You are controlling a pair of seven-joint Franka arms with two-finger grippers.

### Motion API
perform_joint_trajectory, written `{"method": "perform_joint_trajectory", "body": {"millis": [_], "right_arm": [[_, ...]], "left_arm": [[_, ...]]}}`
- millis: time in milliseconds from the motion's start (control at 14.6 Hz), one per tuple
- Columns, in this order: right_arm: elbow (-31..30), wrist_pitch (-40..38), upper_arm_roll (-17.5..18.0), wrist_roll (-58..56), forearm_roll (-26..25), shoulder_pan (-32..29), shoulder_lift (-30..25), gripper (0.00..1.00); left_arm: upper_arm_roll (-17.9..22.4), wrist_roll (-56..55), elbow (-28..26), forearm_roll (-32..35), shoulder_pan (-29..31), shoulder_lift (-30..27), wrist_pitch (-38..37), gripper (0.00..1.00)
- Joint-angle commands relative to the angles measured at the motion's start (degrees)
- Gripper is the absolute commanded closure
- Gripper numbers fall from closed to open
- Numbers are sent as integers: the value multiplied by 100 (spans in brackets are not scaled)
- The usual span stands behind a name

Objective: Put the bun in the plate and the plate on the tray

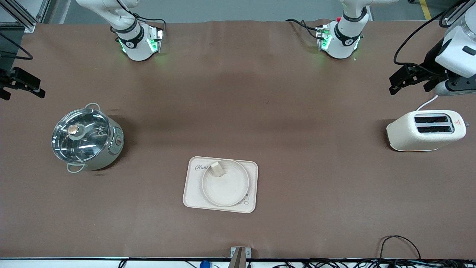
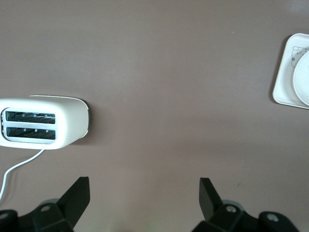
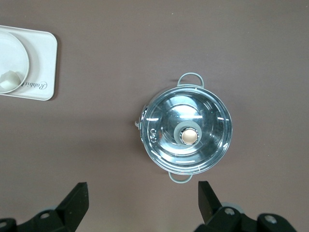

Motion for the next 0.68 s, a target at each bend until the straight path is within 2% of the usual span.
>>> {"method": "perform_joint_trajectory", "body": {"millis": [0,205,616], "right_arm": [[-230,91,-19,55,-100,10,-211,0],[-203,64,-220,2,-108,202,-238,0],[-160,108,-195,-271,-91,-34,-202,0]], "left_arm": [[-4,86,28,12,25,-5,-14,0],[13,86,185,3,60,-32,-207,0],[5,86,292,161,69,-14,-366,0]]}}
